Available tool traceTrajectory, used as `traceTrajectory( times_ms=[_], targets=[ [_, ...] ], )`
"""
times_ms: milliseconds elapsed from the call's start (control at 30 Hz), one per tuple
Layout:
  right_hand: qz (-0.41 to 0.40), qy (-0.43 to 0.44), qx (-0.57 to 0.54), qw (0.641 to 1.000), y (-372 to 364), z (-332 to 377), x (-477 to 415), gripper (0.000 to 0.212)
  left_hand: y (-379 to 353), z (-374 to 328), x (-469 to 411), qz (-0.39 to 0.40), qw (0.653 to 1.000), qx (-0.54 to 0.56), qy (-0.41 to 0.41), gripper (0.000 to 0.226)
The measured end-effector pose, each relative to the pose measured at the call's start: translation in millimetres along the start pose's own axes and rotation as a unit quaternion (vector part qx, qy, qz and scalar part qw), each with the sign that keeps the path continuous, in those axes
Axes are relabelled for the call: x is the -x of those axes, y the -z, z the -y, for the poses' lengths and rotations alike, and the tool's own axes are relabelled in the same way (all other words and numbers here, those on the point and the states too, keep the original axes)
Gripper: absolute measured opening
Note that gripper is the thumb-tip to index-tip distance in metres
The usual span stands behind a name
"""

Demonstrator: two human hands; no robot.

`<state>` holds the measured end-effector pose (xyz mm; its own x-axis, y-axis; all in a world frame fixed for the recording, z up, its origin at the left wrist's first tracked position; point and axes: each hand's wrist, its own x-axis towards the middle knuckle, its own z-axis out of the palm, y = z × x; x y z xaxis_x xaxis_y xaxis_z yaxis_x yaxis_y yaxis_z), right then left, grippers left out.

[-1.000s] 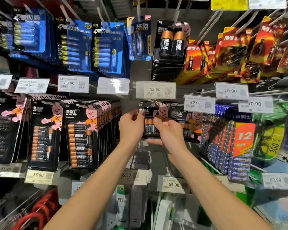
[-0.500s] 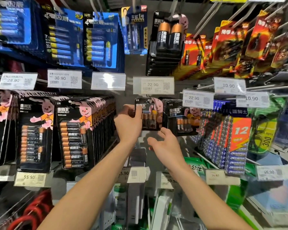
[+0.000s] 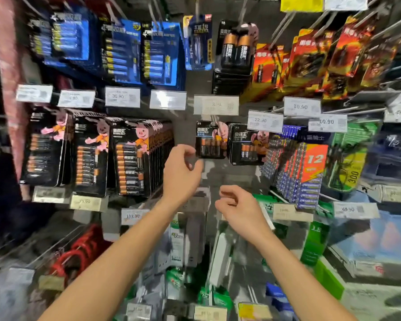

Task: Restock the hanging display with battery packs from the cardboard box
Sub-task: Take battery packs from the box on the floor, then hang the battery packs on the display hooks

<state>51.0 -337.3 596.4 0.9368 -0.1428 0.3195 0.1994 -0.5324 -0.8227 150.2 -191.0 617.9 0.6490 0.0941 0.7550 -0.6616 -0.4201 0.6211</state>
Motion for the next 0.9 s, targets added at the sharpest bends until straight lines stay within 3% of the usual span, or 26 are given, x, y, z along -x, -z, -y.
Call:
traceTrajectory(
  times_ms=[100,200,433,600,733,900],
  targets=[
    [0.019,0.027,0.057,0.998,1,-12,42,0.039,25,-11,59,0.038,0.997,-0.035,-0.065,0.020],
    [0.049,0.051,0.125,0.990,-3,-34,89,0.045,53,-18,138,0.081,0.991,-0.073,-0.074,0.019],
    [0.166,0.011,0.093,0.982,-77,-117,235,0.047,129,8,356,0.204,0.959,-0.190,0.056,0.029],
    [0.295,-0.014,0.085,0.952,-142,-153,342,0.053,191,22,487,0.296,0.893,-0.308,0.145,0.043],
    [0.346,0.002,0.119,0.931,-168,-171,395,0.059,229,23,548,0.346,0.848,-0.359,0.178,0.064],
    [0.379,0.008,0.148,0.914,-185,-180,431,0.069,260,27,588,0.359,0.816,-0.379,0.250,0.071]
  ],
)
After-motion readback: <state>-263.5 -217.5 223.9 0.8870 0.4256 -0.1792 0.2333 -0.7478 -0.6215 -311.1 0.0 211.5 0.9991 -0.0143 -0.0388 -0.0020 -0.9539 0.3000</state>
